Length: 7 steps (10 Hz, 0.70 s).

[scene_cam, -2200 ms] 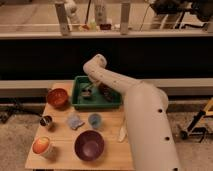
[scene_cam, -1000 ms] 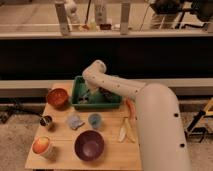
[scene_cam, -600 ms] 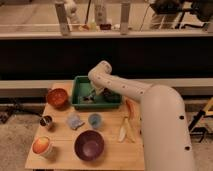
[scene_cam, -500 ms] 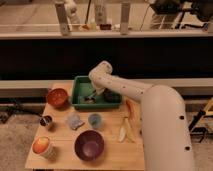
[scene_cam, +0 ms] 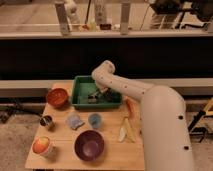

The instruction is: Wipe tray with brush

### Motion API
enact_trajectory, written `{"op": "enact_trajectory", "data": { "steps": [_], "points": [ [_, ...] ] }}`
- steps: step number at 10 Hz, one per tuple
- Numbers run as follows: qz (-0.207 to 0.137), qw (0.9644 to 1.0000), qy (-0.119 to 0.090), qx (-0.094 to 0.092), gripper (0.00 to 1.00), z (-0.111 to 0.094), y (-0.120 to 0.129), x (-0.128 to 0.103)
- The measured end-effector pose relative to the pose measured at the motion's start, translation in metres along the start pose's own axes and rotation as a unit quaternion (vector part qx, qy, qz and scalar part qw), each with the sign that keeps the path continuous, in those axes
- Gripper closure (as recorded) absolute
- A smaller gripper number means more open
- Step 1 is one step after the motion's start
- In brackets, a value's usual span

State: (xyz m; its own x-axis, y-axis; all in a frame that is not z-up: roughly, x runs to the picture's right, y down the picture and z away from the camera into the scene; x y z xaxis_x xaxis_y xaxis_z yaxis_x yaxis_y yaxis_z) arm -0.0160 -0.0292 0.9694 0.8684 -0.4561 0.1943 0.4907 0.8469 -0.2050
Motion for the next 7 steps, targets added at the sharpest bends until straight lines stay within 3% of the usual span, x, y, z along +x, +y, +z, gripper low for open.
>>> {"op": "enact_trajectory", "data": {
  "steps": [5,7],
  "points": [
    [-0.018,0.9997,0.01,0.013,1.0,0.003,-0.046,-0.012],
    [-0.023,0.9995,0.004,0.02,1.0,0.001,-0.064,-0.033]
  ]
}}
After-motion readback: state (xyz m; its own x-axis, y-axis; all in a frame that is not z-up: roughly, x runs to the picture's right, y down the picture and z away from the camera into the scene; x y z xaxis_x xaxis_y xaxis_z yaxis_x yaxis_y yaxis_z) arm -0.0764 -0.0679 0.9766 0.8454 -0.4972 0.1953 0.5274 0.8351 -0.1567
